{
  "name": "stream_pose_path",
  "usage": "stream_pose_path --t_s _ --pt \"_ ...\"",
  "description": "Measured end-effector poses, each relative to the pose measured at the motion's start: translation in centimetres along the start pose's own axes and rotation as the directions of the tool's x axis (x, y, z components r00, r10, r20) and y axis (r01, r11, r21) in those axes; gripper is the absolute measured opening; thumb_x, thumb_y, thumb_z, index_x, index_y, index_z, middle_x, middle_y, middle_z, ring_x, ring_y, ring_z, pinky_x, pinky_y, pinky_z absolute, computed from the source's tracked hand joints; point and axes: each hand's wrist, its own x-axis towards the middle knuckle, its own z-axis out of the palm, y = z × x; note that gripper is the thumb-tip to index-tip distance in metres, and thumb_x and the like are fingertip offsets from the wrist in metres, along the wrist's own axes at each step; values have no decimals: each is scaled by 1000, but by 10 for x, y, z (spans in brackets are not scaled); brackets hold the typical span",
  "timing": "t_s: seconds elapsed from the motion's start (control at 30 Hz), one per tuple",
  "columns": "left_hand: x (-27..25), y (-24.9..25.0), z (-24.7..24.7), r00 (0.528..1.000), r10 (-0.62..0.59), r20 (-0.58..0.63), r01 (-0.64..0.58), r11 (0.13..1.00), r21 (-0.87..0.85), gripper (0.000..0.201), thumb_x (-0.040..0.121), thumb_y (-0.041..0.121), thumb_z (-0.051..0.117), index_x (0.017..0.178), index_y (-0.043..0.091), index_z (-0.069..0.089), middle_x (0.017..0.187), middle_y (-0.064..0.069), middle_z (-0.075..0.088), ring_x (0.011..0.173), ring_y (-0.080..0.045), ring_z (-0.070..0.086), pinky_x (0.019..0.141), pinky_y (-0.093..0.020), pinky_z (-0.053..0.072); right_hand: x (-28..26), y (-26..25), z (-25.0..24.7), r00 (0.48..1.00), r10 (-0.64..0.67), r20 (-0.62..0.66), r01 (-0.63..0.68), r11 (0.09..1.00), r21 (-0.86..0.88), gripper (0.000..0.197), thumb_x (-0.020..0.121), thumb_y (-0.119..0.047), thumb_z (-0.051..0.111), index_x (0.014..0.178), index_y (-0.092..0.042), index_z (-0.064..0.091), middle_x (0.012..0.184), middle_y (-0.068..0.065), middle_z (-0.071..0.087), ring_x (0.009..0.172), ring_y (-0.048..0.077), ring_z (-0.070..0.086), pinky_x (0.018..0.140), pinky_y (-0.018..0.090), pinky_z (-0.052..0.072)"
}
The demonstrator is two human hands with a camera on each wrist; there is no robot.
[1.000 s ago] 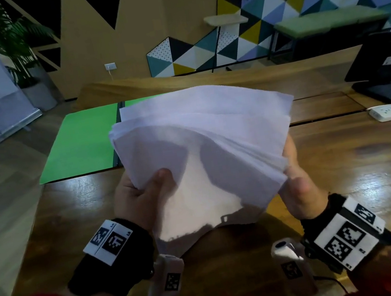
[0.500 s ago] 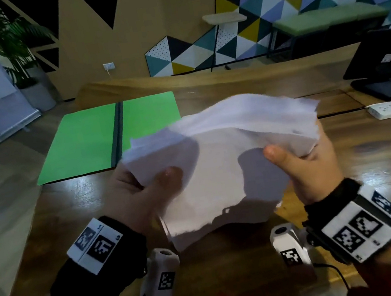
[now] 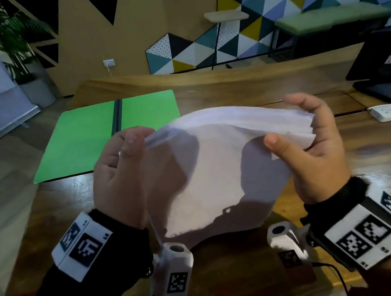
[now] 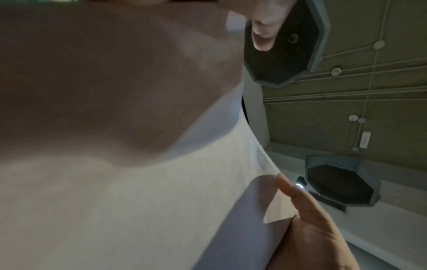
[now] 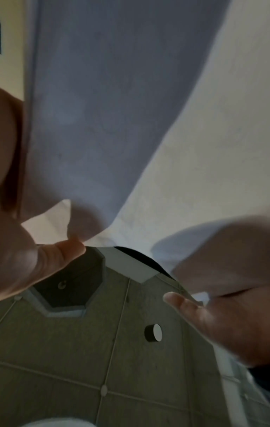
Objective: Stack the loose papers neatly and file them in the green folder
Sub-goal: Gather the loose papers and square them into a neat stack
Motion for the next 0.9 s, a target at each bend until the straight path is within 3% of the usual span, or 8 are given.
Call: stream_pose_path --t_s 0.1,0.27,0.37,0.43,0.57,0.67,0.8,0.9 --pt "6 0 6 990 -114 -83 110 993 -49 35 52 50 72 61 18 66 68 -8 58 71 -26 52 69 -39 41 1 1 4 987 -158 14 157 957 -244 53 76 10 63 117 -12 38 104 -48 49 96 -24 48 82 -2 37" --pt "12 0 4 986 -87 -145 82 996 -36 31 78 16 53 50 19 67 50 5 65 54 -14 58 57 -26 44 7 6 0 973 -232 13 221 910 -349 32 86 -10 57 106 -36 58 99 -14 63 89 15 65 77 30 53" --pt "8 2 0 1000 9 -18 -8 998 58 14 61 35 71 61 21 66 62 8 73 57 -8 64 54 -20 51 16 6 -4 980 -198 -2 186 924 -334 20 86 -12 57 91 -30 67 92 -7 65 85 10 64 75 21 49" --pt "3 0 -1 995 34 91 -52 978 204 37 44 31 83 73 24 62 63 14 73 55 0 65 46 -15 51 22 5 -6 984 -179 9 170 918 -358 18 85 -12 58 88 -28 66 90 -4 66 85 7 63 76 19 48" --pt "-7 -4 9 998 51 43 -63 930 361 26 61 9 80 77 22 65 50 30 65 51 12 63 45 -3 45 30 -8 0 888 -405 218 425 542 -725 21 78 -18 65 99 -15 67 112 14 63 111 26 51 94 43 41" --pt "-12 -8 19 986 94 137 -142 907 396 21 64 8 81 74 21 69 54 27 68 53 8 64 48 -5 46 29 -21 23 830 -330 449 549 346 -761 31 77 -30 62 107 -24 62 114 2 67 117 23 50 99 52 31" --pt "-13 -15 20 972 142 187 -215 862 459 34 63 5 81 64 33 62 53 31 65 52 10 60 49 -2 42 27 -29 39 838 -188 513 533 486 -693 8 76 -20 60 80 -22 67 71 -10 68 68 17 64 80 42 43" --pt "-9 -27 9 991 61 122 -123 779 615 41 63 14 83 44 29 49 37 29 56 41 13 52 43 0 36 37 -38 33 911 -167 378 390 648 -654 9 79 -19 62 83 -17 70 68 -3 67 63 18 63 65 36 51"
